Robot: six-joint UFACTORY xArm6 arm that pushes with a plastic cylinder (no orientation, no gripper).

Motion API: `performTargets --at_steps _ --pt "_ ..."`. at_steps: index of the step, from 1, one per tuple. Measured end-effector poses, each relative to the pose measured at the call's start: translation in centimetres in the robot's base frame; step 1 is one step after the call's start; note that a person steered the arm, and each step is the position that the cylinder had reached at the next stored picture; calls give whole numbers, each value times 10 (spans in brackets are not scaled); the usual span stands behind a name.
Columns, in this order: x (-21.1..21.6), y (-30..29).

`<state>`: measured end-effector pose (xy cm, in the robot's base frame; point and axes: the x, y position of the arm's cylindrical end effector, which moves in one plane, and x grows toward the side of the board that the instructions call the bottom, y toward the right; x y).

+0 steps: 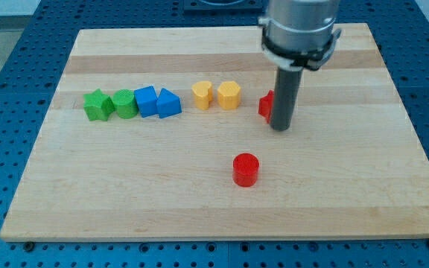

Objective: Slide red circle to red star

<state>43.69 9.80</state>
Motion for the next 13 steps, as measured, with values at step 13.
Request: performTargets --at_steps 13 --pt "173 -32"
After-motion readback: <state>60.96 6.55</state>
